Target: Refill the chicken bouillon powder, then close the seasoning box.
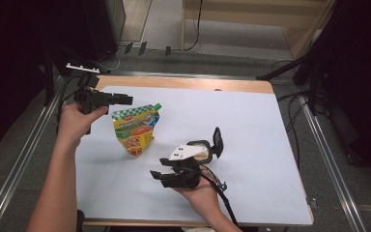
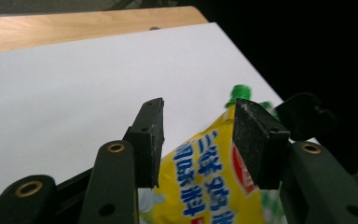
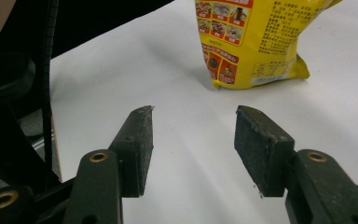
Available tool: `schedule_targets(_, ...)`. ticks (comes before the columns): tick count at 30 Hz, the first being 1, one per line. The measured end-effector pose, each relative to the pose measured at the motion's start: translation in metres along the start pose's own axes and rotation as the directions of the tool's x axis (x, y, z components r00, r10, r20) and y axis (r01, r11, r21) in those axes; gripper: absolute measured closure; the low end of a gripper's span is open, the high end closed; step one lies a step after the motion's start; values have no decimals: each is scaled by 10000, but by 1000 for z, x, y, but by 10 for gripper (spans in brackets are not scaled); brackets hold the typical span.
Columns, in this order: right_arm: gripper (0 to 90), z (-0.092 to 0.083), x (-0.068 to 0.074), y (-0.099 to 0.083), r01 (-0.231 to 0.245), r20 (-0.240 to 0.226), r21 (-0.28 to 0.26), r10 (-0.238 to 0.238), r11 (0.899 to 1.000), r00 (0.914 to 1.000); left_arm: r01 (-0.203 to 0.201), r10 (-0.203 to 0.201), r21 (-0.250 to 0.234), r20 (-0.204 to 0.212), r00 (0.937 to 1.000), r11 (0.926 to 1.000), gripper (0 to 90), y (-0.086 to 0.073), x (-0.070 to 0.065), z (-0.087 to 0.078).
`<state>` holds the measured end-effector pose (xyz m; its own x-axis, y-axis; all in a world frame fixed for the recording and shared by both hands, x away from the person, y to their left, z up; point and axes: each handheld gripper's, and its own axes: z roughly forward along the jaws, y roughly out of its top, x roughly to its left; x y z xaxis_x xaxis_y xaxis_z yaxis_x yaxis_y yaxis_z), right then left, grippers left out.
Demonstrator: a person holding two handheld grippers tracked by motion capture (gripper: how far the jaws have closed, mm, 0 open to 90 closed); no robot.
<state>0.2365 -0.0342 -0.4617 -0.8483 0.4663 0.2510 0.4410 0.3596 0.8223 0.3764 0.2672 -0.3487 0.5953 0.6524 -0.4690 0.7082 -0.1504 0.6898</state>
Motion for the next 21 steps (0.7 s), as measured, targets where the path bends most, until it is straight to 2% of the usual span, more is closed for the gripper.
schedule_targets(2,483,-3,0,0,-17,61,4,17,10000,10000,-111,111,-6,-111,9999,9999,527,-3,5,1)
schedule_targets(5,487,-8,-1,1,-28,70,-17,28,10000,10000,120,-129,-233,-389,9992,9997,490,-8,10,5)
schedule_targets(9,494,-15,-4,3,-147,93,18,147,9999,9998,141,-146,-149,-334,9993,9998,481,-11,18,9)
schedule_targets(11,498,-18,-6,4,-178,89,9,177,9998,9998,186,-186,108,-43,9998,9998,457,-14,23,11)
schedule_targets(13,500,-22,-8,6,-211,101,41,210,9998,9997,165,-166,384,21,9999,9991,438,-17,27,14)
schedule_targets(18,502,-32,-13,11,-222,226,11,221,9998,9995,263,-265,146,150,9995,9995,426,-20,35,14)
schedule_targets(21,504,-38,-15,14,-252,262,-55,254,9997,9993,-7,7,-9,19,10000,10000,418,-21,37,14)
